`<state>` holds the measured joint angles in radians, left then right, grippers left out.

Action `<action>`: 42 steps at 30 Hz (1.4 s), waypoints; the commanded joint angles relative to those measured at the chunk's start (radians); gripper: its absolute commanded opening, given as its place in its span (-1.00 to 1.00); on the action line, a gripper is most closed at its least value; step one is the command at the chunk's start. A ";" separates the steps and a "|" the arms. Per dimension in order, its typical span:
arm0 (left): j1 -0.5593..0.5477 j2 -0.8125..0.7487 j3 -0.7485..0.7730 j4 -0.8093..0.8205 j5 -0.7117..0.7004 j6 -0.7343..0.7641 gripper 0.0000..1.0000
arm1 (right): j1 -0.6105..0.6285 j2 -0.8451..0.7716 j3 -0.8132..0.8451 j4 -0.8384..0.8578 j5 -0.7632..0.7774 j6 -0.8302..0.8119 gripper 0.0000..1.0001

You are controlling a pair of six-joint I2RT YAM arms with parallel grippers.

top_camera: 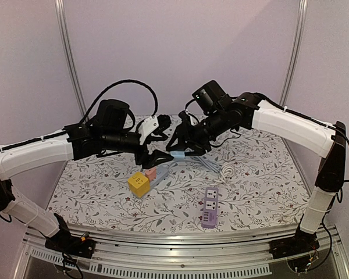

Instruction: Insert the plug

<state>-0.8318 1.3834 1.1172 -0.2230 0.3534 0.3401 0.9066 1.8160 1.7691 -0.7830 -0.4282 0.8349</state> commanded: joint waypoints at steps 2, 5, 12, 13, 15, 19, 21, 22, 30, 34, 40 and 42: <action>-0.018 0.001 -0.021 0.027 -0.010 0.007 0.53 | 0.011 0.000 0.024 0.042 -0.018 0.024 -0.23; -0.019 0.002 -0.023 0.027 -0.005 0.008 0.45 | 0.014 0.003 0.024 0.044 -0.022 0.030 -0.23; -0.029 0.009 -0.022 0.032 -0.005 0.016 0.23 | 0.020 0.006 0.024 0.040 -0.023 0.032 -0.24; -0.030 0.010 -0.023 0.031 -0.005 0.018 0.21 | 0.019 0.005 0.024 0.040 -0.023 0.032 -0.24; -0.031 0.010 -0.025 0.034 -0.004 0.017 0.18 | 0.020 0.006 0.024 0.042 -0.025 0.034 -0.24; -0.035 0.011 -0.025 0.037 -0.001 0.021 -0.03 | 0.020 0.009 0.024 0.044 -0.032 0.039 -0.24; -0.036 0.011 -0.026 0.038 -0.001 0.023 -0.22 | 0.021 0.010 0.024 0.043 -0.033 0.040 -0.24; -0.036 0.011 -0.026 0.038 -0.001 0.024 -0.31 | 0.022 0.011 0.023 0.042 -0.035 0.040 -0.24; -0.038 0.004 -0.024 0.031 0.001 0.028 -1.00 | 0.022 0.008 0.023 0.056 -0.054 0.035 0.16; -0.038 -0.008 -0.023 0.025 -0.010 0.018 -1.00 | 0.022 0.006 0.023 0.045 -0.038 0.031 0.59; -0.038 -0.047 -0.028 0.021 -0.024 -0.007 -1.00 | 0.021 -0.033 0.021 0.023 0.018 0.019 0.98; -0.038 -0.061 -0.032 0.022 -0.028 -0.015 -1.00 | 0.021 -0.045 0.021 0.013 0.028 0.015 0.98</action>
<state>-0.8558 1.3685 1.1015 -0.2081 0.3408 0.3450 0.9230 1.8141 1.7725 -0.7452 -0.4397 0.8619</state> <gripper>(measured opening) 0.429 0.988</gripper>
